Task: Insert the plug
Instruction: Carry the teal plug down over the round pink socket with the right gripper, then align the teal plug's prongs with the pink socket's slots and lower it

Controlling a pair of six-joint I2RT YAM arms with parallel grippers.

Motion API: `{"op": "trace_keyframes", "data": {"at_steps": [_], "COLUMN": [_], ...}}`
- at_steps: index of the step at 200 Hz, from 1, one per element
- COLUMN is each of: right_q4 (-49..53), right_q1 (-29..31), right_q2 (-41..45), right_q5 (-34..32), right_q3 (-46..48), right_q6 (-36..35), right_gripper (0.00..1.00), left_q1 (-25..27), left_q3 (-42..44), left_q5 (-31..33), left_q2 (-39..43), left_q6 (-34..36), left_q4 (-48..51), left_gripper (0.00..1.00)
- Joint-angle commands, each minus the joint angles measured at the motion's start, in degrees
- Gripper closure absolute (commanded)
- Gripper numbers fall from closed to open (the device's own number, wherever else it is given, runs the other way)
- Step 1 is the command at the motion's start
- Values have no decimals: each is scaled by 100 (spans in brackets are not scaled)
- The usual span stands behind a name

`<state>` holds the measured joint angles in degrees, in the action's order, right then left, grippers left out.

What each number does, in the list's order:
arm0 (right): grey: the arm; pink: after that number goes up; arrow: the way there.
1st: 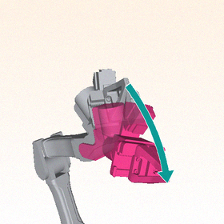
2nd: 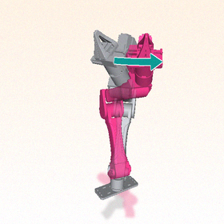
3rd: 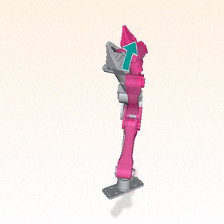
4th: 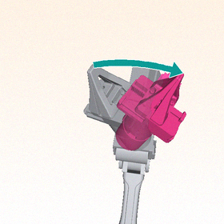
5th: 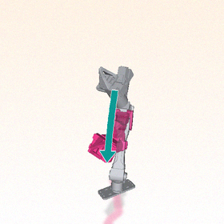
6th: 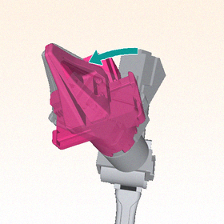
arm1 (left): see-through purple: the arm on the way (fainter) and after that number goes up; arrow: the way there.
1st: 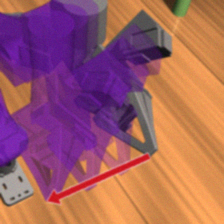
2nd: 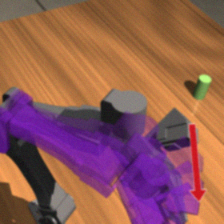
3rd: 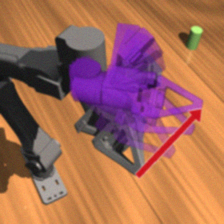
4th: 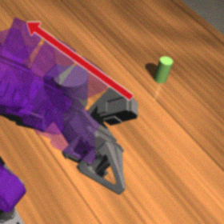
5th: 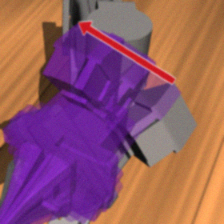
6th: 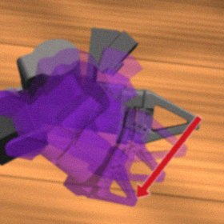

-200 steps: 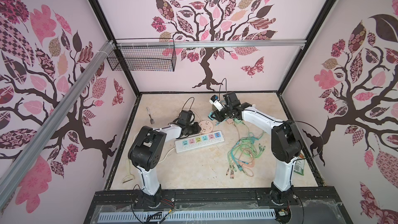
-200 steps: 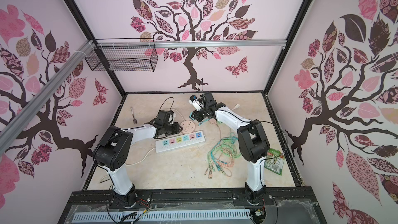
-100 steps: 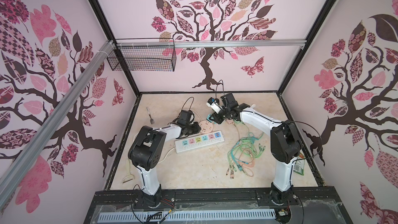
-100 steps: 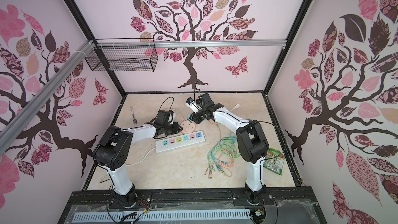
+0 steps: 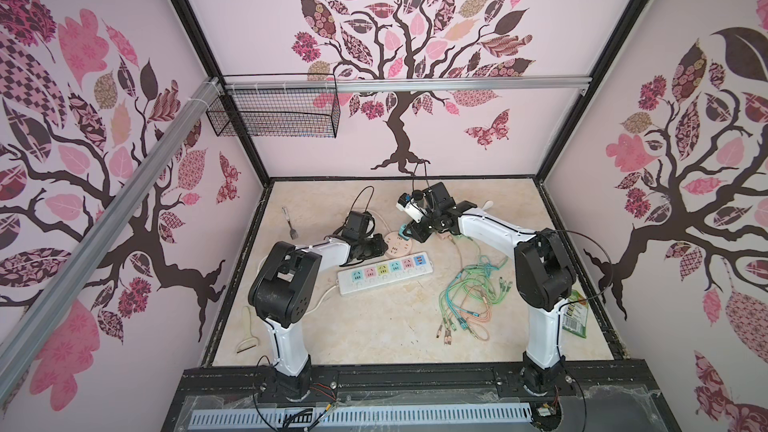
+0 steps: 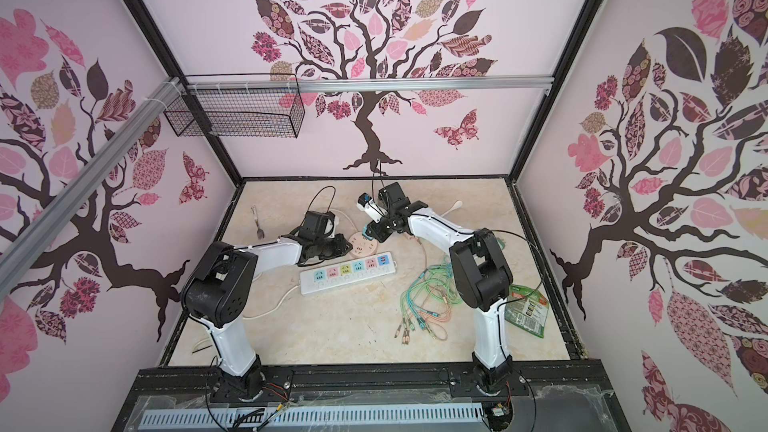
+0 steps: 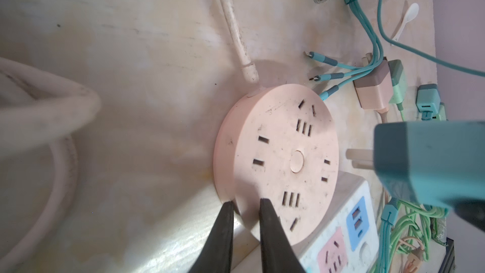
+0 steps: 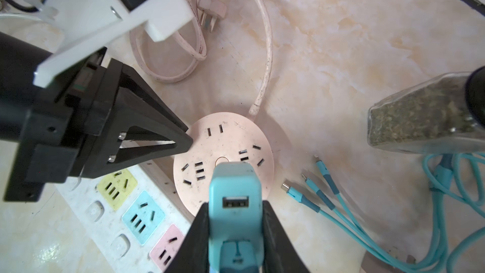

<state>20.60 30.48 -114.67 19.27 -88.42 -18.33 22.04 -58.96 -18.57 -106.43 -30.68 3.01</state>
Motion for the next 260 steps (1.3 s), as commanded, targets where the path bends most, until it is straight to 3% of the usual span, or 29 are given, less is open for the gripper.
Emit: {"op": "trace_keyframes", "data": {"at_steps": [1, 145, 260], "right_q4": [-1, -39, 356], "right_q1": [61, 91, 92], "right_q2": [-239, -720, -887], "right_q5": [7, -204, -233], "right_q3": [-290, -570, -677], "right_q6": [-107, -305, -896], "right_gripper": [93, 94, 90], "left_q1": [-46, -139, -205], "left_q3": [-98, -46, -59], "left_q5": [42, -50, -68], "left_q2": [-207, -255, -249], "left_q6": [37, 175, 219], "left_q4": [102, 117, 129], "left_gripper": [80, 82, 83]}}
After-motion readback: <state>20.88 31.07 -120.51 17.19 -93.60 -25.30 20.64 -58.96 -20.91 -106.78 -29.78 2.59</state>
